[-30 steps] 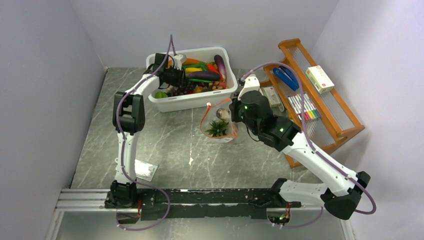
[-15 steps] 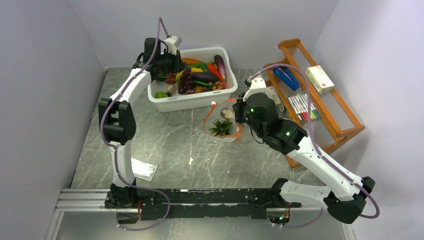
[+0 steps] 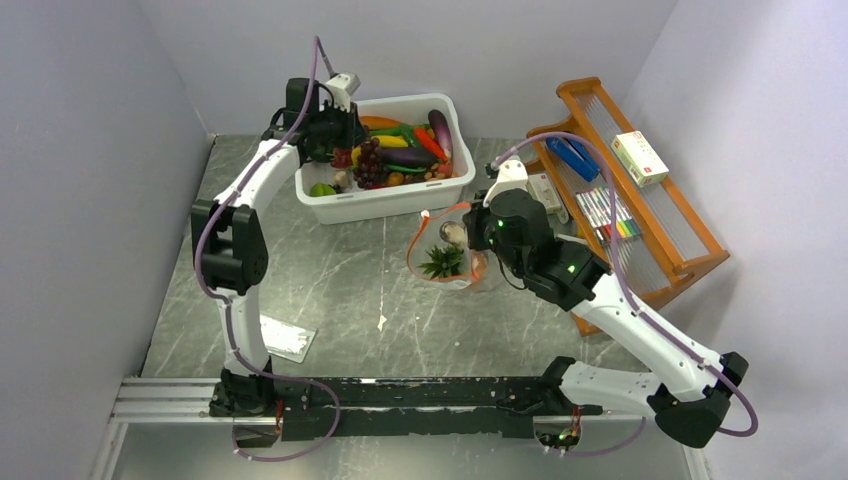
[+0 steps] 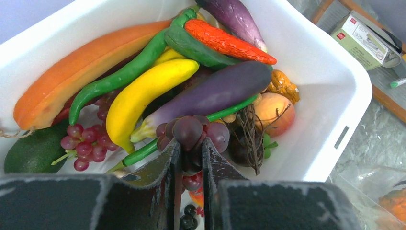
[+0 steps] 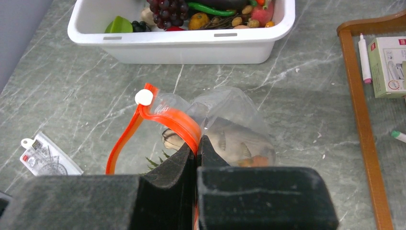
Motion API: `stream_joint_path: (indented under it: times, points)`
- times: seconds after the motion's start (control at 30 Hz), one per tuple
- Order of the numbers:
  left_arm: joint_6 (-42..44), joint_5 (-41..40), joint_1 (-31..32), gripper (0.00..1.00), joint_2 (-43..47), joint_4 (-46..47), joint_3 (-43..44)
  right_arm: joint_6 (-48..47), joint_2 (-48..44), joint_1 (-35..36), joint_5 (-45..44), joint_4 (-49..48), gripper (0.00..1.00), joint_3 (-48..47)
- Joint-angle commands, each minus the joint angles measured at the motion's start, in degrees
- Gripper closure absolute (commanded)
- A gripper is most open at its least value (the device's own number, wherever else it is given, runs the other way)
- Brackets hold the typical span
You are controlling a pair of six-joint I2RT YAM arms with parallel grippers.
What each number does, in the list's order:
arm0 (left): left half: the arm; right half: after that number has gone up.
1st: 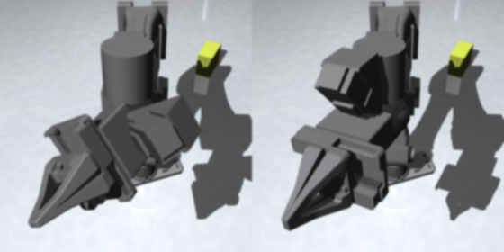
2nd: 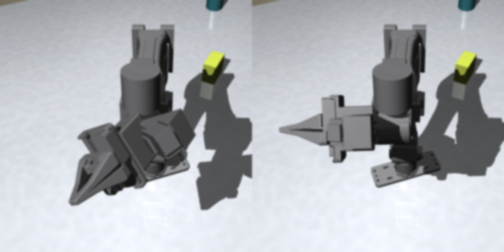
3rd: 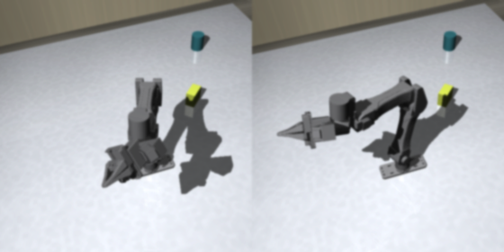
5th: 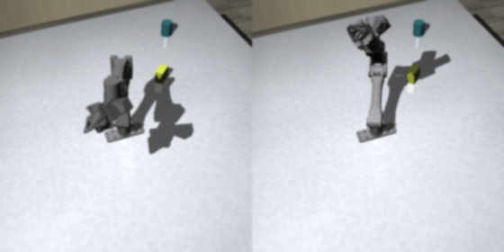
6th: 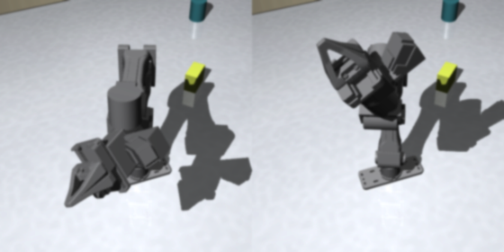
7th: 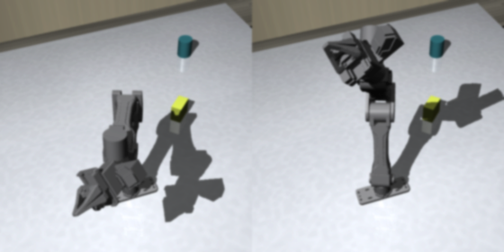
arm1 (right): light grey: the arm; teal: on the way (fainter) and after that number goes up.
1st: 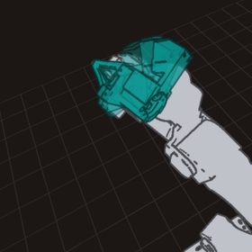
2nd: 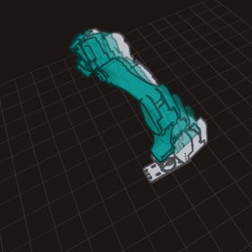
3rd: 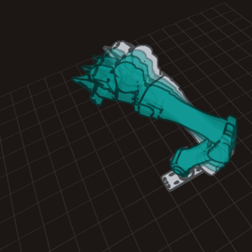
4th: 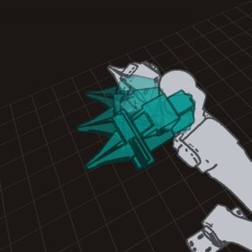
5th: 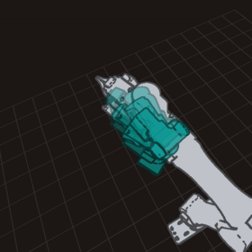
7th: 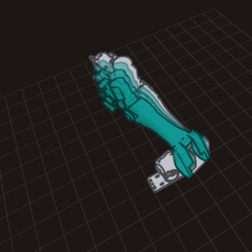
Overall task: Place the food in the zip-top bag and seal the zipper
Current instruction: Pick up the fake fruit from the bin.
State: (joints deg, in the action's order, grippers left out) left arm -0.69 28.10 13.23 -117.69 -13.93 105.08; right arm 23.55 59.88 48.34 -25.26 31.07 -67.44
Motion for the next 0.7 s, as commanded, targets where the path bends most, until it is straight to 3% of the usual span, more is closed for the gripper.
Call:
stream_joint_path:
  times: [0.0,0.67]
  points:
    - [-1.0,-0.7,0.5,0.93,5.5,1.9,0.2,1.0,-0.3,-0.1,0.1,-2.8,1.00,0.4]
    - [-4.9,1.0,0.5,0.91,17.5,2.9,-0.8,1.6,4.2,-0.4,1.5,-6.9,1.00,-0.2]
